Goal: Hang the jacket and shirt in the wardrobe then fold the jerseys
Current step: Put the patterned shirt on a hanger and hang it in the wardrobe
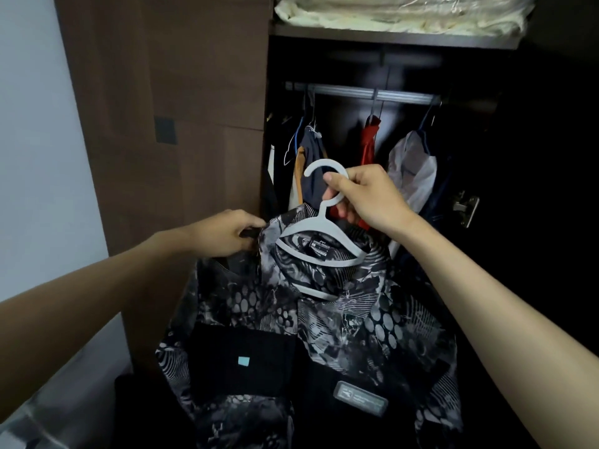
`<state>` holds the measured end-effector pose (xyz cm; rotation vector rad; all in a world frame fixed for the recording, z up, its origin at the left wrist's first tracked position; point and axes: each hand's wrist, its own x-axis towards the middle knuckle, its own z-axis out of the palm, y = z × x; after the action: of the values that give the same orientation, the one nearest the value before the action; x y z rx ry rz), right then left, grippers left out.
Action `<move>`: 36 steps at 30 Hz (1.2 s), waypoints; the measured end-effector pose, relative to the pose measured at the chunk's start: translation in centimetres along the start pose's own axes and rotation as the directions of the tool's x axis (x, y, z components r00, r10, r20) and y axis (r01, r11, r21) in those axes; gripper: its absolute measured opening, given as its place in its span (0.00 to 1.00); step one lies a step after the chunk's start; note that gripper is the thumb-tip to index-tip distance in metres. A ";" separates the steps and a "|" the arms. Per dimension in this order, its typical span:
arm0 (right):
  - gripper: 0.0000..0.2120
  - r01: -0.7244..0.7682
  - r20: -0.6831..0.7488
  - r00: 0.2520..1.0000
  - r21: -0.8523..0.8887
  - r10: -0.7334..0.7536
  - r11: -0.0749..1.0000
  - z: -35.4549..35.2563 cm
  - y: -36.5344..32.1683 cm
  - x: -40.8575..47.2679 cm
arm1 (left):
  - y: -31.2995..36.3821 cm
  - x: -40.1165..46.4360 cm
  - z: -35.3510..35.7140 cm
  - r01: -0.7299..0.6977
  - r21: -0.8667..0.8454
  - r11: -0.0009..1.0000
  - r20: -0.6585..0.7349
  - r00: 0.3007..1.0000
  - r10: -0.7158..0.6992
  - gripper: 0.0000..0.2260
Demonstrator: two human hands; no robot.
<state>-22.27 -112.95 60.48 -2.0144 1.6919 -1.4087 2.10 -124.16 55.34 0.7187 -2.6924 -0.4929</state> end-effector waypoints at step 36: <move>0.15 -0.483 0.168 0.834 0.682 0.525 0.549 2.4 -3.2 -9.8 | 0.4 8.4 -2.3 -0.038 0.120 0.992 -0.250 0.966 0.067 0.23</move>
<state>-17.50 -104.70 55.87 -0.9605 1.2750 -1.5478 -4.14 -128.77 59.25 0.6872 -2.5056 -0.2175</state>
